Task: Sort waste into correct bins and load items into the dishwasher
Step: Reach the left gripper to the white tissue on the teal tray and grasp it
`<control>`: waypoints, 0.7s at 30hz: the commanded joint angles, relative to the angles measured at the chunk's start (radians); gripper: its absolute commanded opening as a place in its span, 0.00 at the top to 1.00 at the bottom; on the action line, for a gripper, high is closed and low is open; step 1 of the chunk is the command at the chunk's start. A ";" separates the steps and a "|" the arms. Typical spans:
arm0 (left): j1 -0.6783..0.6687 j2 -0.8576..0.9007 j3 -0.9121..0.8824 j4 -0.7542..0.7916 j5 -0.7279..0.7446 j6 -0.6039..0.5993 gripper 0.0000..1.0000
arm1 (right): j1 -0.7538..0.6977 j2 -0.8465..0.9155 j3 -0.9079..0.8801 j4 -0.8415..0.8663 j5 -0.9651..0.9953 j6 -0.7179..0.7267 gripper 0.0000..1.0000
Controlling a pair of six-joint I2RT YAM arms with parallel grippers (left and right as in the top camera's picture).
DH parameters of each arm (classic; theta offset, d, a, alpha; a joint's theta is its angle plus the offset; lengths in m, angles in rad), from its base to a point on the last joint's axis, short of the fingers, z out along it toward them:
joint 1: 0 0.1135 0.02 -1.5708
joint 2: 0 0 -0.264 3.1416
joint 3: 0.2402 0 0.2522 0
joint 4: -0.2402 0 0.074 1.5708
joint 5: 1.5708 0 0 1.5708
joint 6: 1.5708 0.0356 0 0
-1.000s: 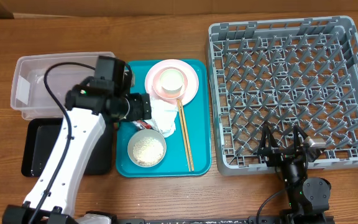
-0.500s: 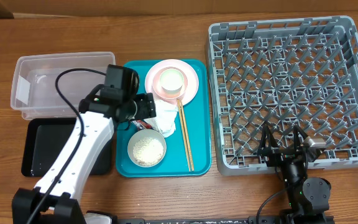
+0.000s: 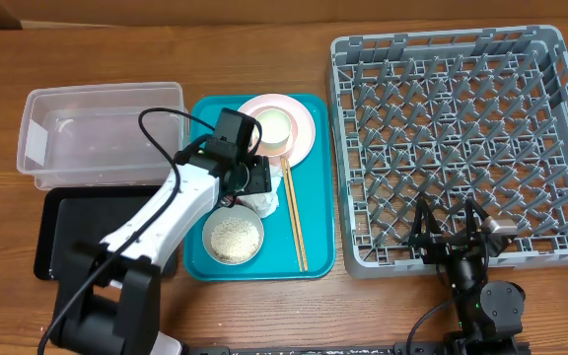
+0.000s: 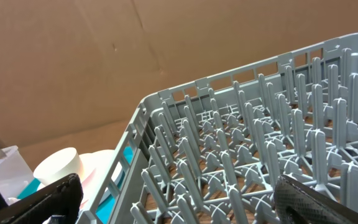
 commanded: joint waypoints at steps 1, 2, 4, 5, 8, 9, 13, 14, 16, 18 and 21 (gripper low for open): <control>-0.008 0.045 -0.011 0.008 -0.028 -0.021 0.36 | 0.000 -0.009 -0.011 0.008 -0.006 -0.003 0.00; -0.008 0.054 -0.011 0.010 -0.028 -0.021 0.37 | 0.000 -0.009 -0.011 0.007 -0.006 -0.003 0.00; -0.008 0.067 -0.011 0.011 -0.028 -0.021 0.39 | 0.000 -0.009 -0.011 0.008 -0.006 -0.003 0.00; -0.008 0.074 -0.011 0.012 -0.027 -0.021 0.42 | 0.000 -0.009 -0.011 0.008 -0.006 -0.003 0.00; -0.008 0.083 -0.011 0.016 -0.027 -0.021 0.52 | 0.000 -0.009 -0.011 0.008 -0.006 -0.003 0.00; -0.008 0.085 -0.011 0.018 -0.027 -0.021 0.55 | 0.000 -0.009 -0.011 0.008 -0.006 -0.003 0.00; -0.008 0.092 -0.012 0.019 -0.039 -0.020 0.62 | 0.000 -0.009 -0.011 0.008 -0.006 -0.003 0.00; -0.008 0.093 -0.012 0.018 -0.046 -0.020 0.65 | 0.000 -0.009 -0.011 0.007 -0.006 -0.003 0.00; -0.008 0.097 -0.012 0.017 -0.052 -0.020 0.75 | 0.000 -0.009 -0.011 0.008 -0.006 -0.003 0.00; -0.008 0.096 -0.011 0.013 -0.051 -0.020 0.90 | 0.000 -0.009 -0.011 0.008 -0.006 -0.003 0.00; -0.007 0.095 0.011 -0.002 -0.051 -0.020 0.96 | 0.000 -0.009 -0.011 0.008 -0.006 -0.003 0.00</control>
